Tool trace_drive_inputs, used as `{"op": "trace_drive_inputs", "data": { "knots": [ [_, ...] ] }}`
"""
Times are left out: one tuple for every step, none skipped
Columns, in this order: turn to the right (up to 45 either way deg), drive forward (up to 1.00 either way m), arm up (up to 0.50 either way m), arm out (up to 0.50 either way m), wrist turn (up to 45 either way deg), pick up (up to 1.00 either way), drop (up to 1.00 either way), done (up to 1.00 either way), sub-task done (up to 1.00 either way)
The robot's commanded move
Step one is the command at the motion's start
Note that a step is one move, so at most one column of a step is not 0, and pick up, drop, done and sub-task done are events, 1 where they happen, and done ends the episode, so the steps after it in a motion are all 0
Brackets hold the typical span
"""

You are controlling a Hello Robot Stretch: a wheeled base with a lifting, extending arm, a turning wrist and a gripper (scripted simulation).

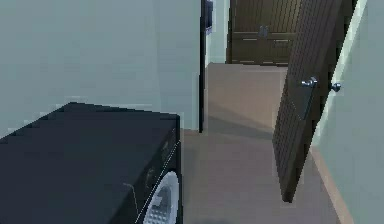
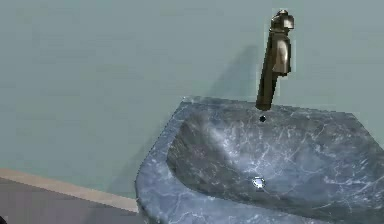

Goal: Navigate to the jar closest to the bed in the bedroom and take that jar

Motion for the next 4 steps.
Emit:
{"op": "trace_drive_inputs", "data": {
  "knots": [
    [12.0, 0.00, 0.00, 0.00, 0.0, 0.00, 0.00, 0.00, 0.00],
    [0.0, 0.75, 0.00, 0.00, 0.0, 0.00, 0.00, 0.00, 0.00],
    [3.0, 0.00, 0.00, 0.00, 0.0, 0.00, 0.00, 0.00, 0.00],
    [0.0, 1.00, 0.00, 0.00, 0.0, 0.00, 0.00, 0.00, 0.00]
  ]
}}
